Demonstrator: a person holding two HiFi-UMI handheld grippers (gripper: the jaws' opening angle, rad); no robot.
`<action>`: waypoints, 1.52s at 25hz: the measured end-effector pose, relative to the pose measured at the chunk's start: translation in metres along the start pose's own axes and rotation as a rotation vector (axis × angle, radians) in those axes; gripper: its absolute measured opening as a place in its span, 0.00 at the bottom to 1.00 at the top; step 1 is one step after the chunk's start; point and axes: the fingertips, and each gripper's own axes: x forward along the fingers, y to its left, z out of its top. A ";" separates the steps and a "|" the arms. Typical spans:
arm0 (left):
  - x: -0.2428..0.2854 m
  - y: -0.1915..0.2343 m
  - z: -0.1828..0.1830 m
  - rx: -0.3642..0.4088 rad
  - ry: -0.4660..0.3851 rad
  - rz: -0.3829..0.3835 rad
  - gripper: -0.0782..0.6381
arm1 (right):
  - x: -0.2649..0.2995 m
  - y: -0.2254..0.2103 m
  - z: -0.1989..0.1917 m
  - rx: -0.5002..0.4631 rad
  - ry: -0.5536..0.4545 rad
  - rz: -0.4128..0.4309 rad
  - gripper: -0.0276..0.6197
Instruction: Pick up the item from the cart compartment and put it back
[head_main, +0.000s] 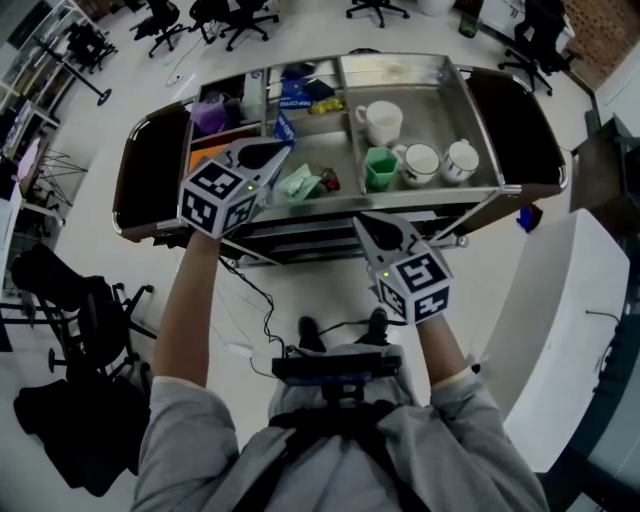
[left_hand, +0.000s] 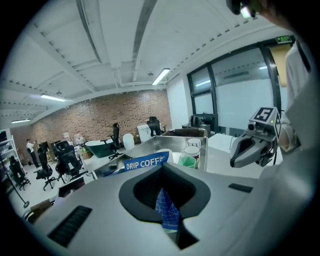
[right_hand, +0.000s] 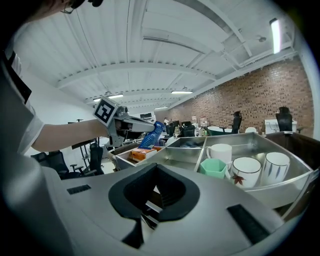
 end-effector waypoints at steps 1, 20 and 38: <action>-0.007 -0.002 0.002 -0.013 -0.021 0.009 0.12 | 0.000 0.000 0.001 -0.001 -0.004 0.001 0.06; -0.123 -0.041 -0.057 -0.403 -0.278 0.222 0.12 | 0.006 -0.003 0.004 -0.027 -0.058 0.040 0.06; -0.151 -0.052 -0.081 -0.446 -0.303 0.309 0.12 | 0.008 -0.008 0.002 -0.030 -0.046 0.049 0.06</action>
